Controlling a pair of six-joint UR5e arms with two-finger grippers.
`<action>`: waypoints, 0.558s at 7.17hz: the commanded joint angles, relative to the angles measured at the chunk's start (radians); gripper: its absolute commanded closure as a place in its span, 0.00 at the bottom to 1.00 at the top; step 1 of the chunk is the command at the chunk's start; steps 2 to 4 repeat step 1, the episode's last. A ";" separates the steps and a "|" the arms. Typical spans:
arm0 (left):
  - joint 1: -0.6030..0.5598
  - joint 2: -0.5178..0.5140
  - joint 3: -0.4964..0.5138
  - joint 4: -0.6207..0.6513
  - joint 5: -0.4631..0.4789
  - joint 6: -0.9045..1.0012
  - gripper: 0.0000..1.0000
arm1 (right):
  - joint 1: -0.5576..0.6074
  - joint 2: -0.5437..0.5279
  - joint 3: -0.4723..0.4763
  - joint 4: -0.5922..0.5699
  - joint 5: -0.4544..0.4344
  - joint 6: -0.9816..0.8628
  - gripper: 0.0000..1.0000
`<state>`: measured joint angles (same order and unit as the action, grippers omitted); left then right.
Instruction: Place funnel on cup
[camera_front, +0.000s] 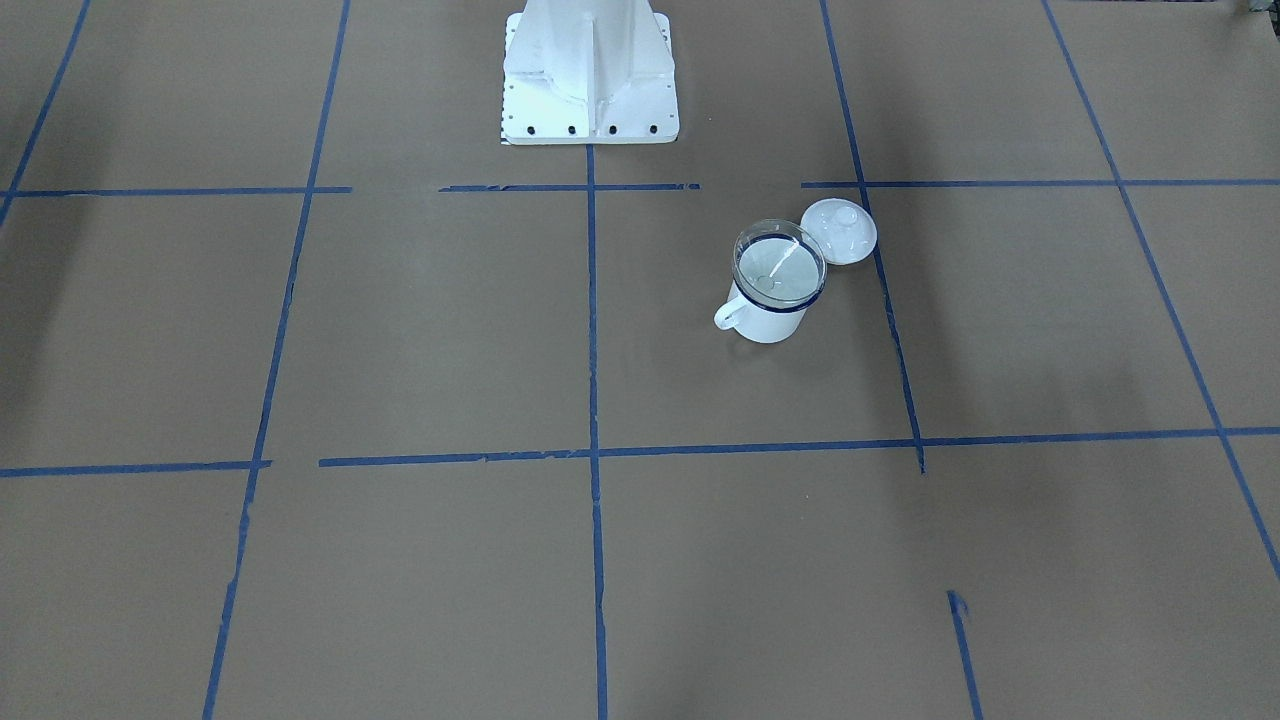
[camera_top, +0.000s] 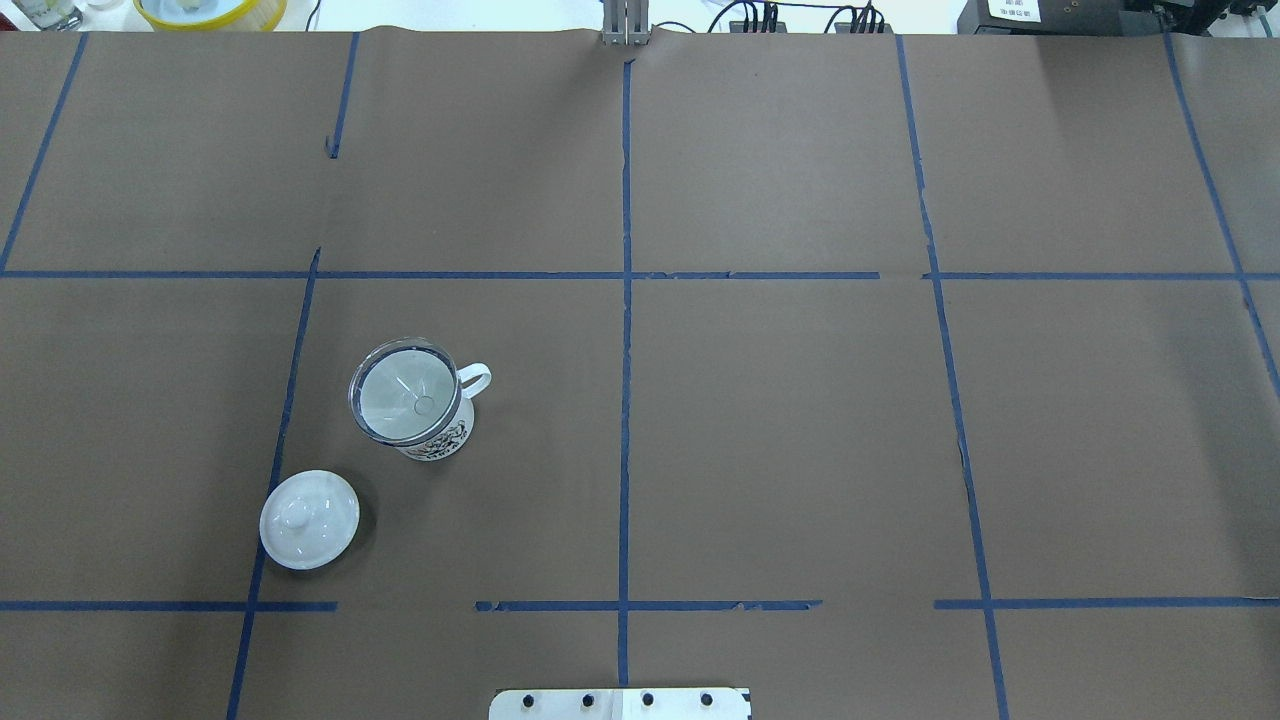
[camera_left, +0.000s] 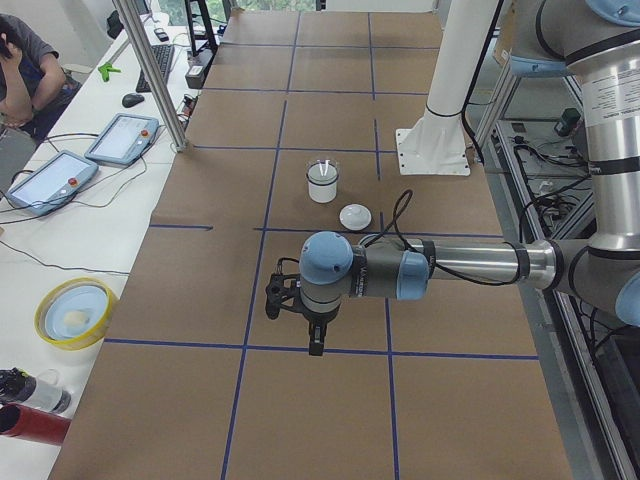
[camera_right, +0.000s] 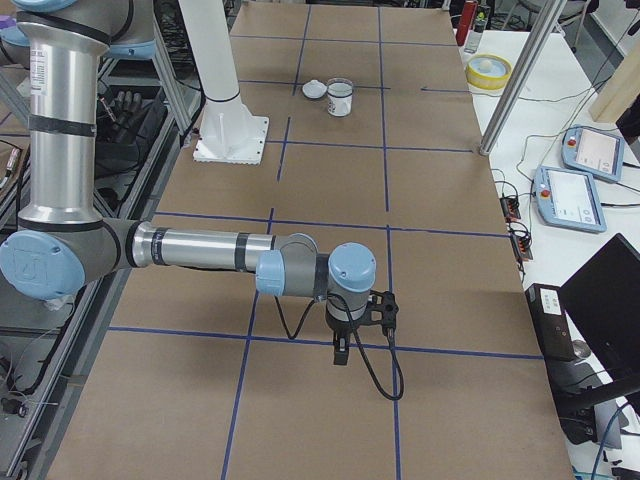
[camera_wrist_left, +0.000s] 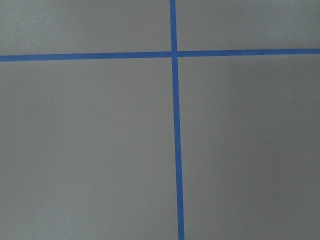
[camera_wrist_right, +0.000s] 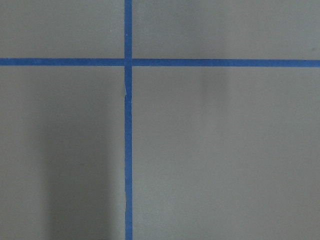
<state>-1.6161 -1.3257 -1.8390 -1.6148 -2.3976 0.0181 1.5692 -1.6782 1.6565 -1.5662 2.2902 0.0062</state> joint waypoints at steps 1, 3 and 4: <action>-0.001 0.000 0.001 0.001 0.005 0.000 0.00 | 0.000 0.000 0.000 0.000 0.000 0.000 0.00; -0.001 0.000 0.001 0.001 0.005 0.000 0.00 | 0.000 0.000 0.000 0.000 0.000 0.000 0.00; -0.001 0.000 0.001 0.001 0.005 0.000 0.00 | 0.000 0.000 0.000 0.000 0.000 0.000 0.00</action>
